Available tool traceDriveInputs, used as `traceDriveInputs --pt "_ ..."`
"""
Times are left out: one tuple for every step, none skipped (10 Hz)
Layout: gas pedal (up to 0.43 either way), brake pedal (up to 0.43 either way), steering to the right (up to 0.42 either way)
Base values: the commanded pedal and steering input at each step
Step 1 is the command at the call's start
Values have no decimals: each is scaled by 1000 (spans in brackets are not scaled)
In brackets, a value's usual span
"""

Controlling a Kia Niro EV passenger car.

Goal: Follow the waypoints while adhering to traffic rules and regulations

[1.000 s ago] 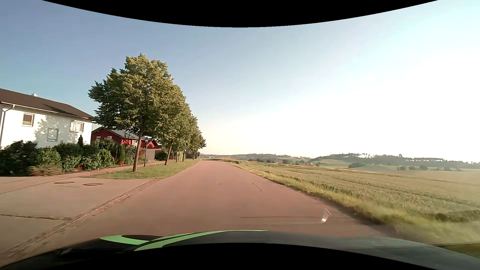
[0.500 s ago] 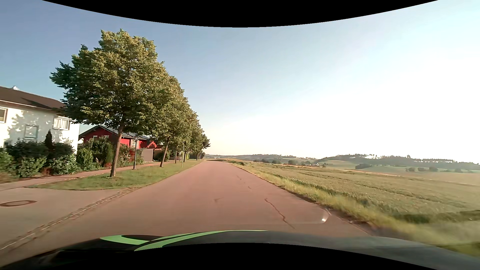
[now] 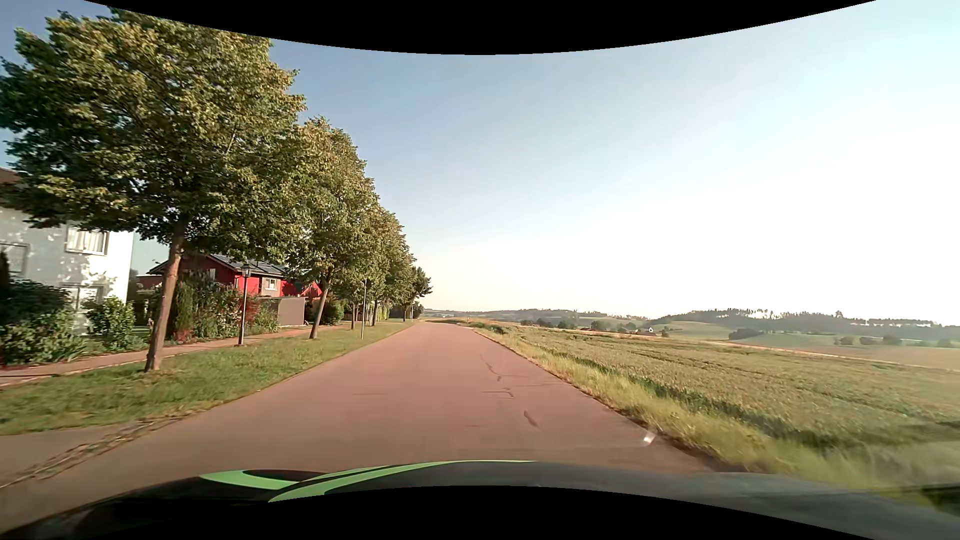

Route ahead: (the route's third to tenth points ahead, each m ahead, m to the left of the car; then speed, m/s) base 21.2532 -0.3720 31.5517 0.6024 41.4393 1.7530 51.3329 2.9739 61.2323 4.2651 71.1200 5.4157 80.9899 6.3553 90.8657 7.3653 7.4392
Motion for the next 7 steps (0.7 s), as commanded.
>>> traceDriveInputs --pt "0 0 -35" --pt "0 0 -34" --pt "0 0 -33" --pt "0 0 -32" --pt "0 0 -31" --pt "0 0 -28" --pt "0 0 -26"
